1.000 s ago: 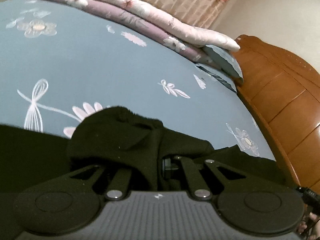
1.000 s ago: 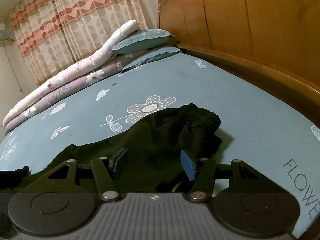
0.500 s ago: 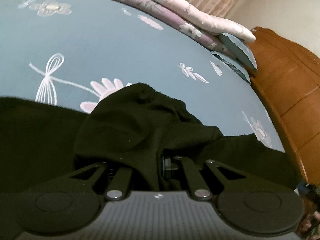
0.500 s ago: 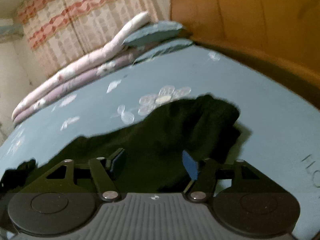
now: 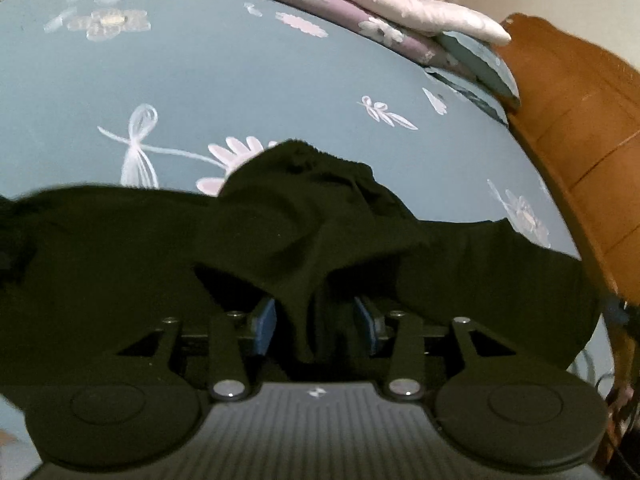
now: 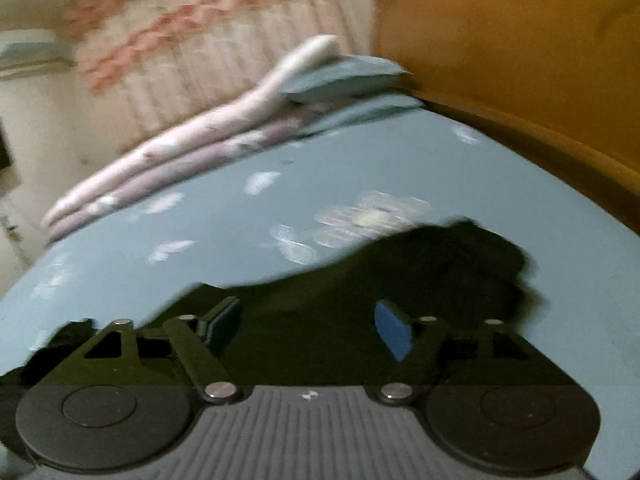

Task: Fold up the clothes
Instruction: 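Release the sweatpants and move the left tool along the sheet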

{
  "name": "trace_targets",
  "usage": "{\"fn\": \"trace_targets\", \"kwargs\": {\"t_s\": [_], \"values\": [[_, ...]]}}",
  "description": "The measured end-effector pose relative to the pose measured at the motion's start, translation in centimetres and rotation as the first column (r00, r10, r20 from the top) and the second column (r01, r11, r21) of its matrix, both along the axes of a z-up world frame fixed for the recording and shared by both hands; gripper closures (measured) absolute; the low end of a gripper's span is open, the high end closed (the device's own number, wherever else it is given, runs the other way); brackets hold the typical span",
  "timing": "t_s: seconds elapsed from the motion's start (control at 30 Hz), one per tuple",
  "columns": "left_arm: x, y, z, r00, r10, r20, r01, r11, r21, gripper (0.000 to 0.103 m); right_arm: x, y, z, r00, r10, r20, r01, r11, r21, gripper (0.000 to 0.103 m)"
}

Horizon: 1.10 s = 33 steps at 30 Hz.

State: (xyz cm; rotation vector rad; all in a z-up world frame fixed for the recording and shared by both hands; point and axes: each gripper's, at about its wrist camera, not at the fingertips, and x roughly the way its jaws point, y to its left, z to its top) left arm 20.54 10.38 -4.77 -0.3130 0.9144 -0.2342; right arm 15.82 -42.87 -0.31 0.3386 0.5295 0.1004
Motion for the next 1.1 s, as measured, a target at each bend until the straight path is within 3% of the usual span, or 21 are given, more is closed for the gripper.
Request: {"fn": "trace_targets", "kwargs": {"t_s": [0.13, 0.27, 0.47, 0.6, 0.73, 0.87, 0.97, 1.03, 1.1], "values": [[-0.5, -1.0, 3.0, 0.998, -0.034, 0.055, 0.032, 0.999, 0.038, 0.058, 3.3, 3.6, -0.6, 0.993, 0.117, 0.015, -0.117, 0.992, 0.043, 0.021], [0.3, -3.7, 5.3, 0.988, -0.11, 0.111, 0.105, 0.993, 0.05, 0.051, 6.6, 7.5, -2.7, 0.969, 0.247, -0.023, -0.243, 0.964, 0.108, 0.021], [5.8, -9.6, 4.9, 0.959, -0.25, 0.135, 0.254, 0.967, -0.011, 0.049, 8.8, 11.6, -6.8, 0.909, 0.388, -0.152, -0.374, 0.921, 0.112, 0.02], [11.0, -14.9, 3.1, 0.923, -0.356, 0.144, 0.372, 0.923, -0.104, 0.049, 7.3, 11.3, -7.4, 0.891, 0.434, -0.132, -0.427, 0.901, 0.081, 0.019], [16.2, -20.0, -0.1, 0.885, -0.453, 0.104, 0.465, 0.858, -0.218, 0.049, 6.9, 11.1, -7.3, 0.884, 0.449, -0.128, -0.44, 0.893, 0.09, 0.018], [19.5, -22.9, -3.7, 0.864, -0.503, 0.027, 0.487, 0.821, -0.298, 0.049, 6.6, 11.2, -7.3, 0.881, 0.455, -0.128, -0.449, 0.89, 0.074, 0.018], [21.1, -24.4, -5.8, 0.829, -0.559, -0.023, 0.514, 0.779, -0.359, 0.049, 6.4, 11.1, -7.3, 0.878, 0.46, -0.131, -0.454, 0.888, 0.075, 0.018], [21.7, -25.2, -6.5, 0.814, -0.579, -0.046, 0.524, 0.767, -0.37, 0.049, 6.2, 10.9, -7.2, 0.876, 0.463, -0.134, -0.456, 0.887, 0.077, 0.018], [22.2, -26.0, -6.8, 0.793, -0.607, -0.06, 0.533, 0.738, -0.414, 0.041, 6.1, 10.8, -7.1, 0.875, 0.464, -0.136, -0.458, 0.886, 0.075, 0.018]]}}
